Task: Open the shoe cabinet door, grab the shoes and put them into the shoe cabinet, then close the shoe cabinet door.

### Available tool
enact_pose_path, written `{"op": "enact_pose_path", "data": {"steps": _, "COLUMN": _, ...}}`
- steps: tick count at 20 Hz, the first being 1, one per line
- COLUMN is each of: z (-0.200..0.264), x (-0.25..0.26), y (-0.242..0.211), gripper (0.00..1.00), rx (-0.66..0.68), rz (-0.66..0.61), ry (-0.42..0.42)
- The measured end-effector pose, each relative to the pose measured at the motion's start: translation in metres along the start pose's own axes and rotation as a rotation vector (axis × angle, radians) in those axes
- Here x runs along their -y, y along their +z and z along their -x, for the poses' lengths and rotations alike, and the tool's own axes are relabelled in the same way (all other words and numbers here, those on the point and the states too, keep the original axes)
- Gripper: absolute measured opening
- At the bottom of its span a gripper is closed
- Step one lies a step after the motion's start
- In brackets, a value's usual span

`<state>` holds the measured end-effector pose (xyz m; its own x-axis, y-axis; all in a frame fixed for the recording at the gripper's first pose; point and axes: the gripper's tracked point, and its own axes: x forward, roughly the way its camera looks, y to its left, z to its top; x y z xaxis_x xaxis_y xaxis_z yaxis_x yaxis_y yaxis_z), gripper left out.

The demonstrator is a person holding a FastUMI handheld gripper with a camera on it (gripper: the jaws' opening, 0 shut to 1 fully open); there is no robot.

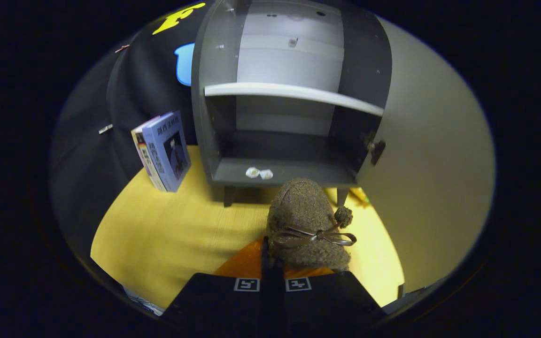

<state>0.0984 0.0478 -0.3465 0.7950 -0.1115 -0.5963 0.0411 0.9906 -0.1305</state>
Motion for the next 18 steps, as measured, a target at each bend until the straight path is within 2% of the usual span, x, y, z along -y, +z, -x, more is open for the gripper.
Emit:
{"op": "enact_pose_path", "data": {"steps": 9, "z": 0.02, "x": 0.016, "y": 0.123, "gripper": 0.05, "rx": 0.1, "rz": -0.051, "ry": -0.018}}
{"op": "enact_pose_path", "data": {"steps": 18, "z": -0.009, "x": 0.04, "y": 0.228, "gripper": 0.05, "rx": 0.18, "rz": -0.056, "ry": -0.047}}
